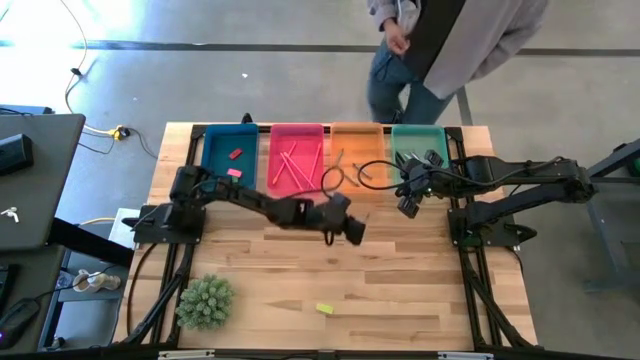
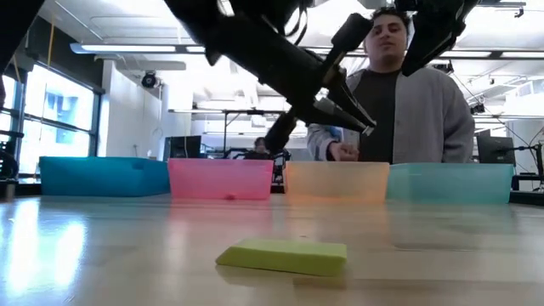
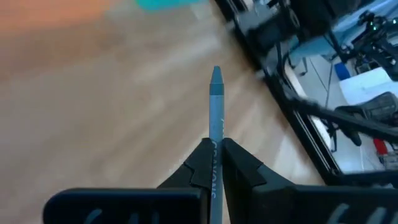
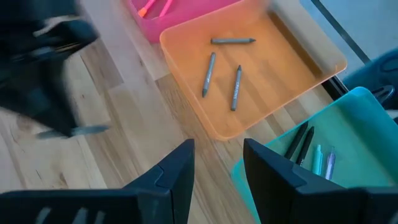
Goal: Sort crayons/erasers/pens/pencils in bins
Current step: Put the gray crayon into the orange bin
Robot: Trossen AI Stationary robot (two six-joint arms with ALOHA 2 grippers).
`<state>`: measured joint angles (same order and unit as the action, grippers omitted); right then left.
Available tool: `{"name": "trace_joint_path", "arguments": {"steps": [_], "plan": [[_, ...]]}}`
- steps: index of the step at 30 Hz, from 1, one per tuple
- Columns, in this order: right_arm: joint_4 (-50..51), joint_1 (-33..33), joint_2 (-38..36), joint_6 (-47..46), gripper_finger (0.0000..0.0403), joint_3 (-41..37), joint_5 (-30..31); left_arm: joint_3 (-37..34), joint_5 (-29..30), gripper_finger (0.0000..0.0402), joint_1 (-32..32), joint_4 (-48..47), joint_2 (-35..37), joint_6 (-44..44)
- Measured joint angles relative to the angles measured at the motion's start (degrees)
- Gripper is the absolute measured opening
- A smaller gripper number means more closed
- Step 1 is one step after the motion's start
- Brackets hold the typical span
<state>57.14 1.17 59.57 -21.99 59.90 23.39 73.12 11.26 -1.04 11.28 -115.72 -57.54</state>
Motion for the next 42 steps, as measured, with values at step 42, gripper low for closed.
{"name": "trace_joint_path", "arguments": {"steps": [42], "plan": [[-2.6, -1.3, 0.0, -13.9, 0.0128, 0.0, 11.1, 15.8, -8.3, 0.0007, -25.2, -30.0, 0.7, 45.4]]}}
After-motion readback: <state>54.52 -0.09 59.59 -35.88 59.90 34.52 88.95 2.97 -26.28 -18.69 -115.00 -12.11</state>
